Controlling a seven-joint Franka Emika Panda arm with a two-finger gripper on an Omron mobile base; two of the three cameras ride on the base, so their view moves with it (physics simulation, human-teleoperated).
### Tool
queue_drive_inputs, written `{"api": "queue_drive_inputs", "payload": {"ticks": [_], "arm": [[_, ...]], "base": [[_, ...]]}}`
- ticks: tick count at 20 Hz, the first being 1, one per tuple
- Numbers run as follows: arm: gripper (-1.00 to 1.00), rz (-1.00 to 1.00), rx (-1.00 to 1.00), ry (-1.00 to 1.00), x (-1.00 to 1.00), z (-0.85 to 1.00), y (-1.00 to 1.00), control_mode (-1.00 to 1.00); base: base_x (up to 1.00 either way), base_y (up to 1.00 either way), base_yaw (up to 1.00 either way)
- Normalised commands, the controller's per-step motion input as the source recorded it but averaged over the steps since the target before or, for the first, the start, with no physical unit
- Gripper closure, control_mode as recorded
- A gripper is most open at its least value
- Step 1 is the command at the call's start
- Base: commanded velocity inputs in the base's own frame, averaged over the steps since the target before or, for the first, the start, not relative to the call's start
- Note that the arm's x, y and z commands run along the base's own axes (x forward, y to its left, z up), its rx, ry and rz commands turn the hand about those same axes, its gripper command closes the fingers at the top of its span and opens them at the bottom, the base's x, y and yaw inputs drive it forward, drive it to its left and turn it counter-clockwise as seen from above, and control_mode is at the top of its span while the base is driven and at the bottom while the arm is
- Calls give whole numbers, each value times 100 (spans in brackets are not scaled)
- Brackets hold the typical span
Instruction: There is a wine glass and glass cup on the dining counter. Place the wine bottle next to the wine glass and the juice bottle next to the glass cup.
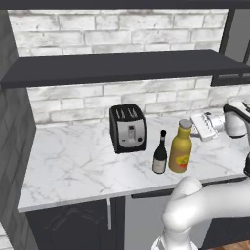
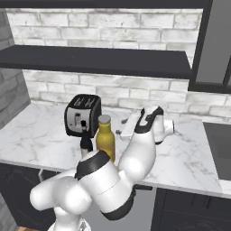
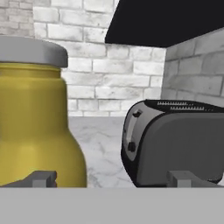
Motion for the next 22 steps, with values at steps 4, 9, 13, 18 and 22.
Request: {"api": "queue_drive_inputs", "payload": {"ticks": [4, 9, 13, 18, 22], "arm": [[-100, -9, 0, 0, 0, -23, 23, -100], [-100, -8, 1, 0, 0, -10, 3, -100], [-100, -3, 6, 0, -9, 0, 0, -100], [-100, 2, 9, 0, -27, 22, -2, -100], [-100, 13, 15, 3, -3, 27, -36, -100]], "base": [[0, 0, 0], [0, 0, 0], [0, 0, 0], [0, 0, 0], [0, 0, 0]]}}
